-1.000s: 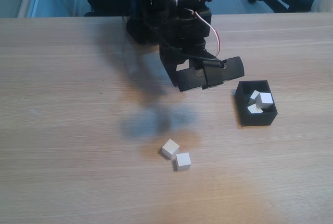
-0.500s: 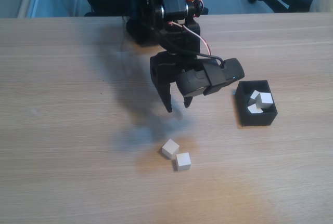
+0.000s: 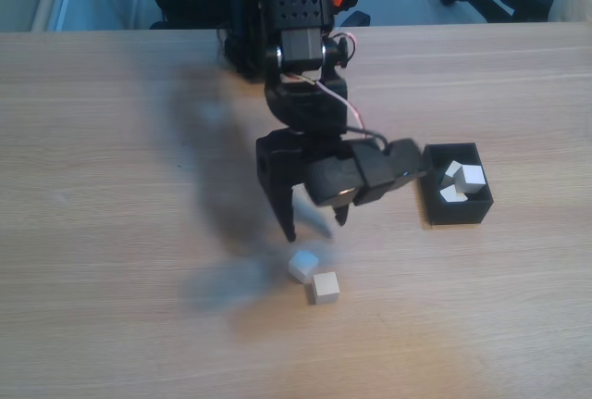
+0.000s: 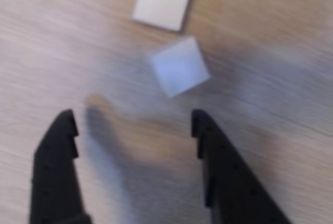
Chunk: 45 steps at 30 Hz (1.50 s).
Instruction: Pick blocks and place them in the box.
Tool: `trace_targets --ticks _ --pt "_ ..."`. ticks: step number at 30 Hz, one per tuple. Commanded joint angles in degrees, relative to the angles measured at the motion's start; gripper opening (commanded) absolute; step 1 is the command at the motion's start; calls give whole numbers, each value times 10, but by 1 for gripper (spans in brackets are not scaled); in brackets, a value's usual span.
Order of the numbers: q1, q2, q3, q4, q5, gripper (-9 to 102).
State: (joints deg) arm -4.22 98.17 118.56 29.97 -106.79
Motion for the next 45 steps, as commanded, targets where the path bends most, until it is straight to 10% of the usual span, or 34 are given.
trace_targets --ticks 1,45 --pt "12 -14 -40 -16 -19 24" --pt "0 -124 -127 -18 9 0"
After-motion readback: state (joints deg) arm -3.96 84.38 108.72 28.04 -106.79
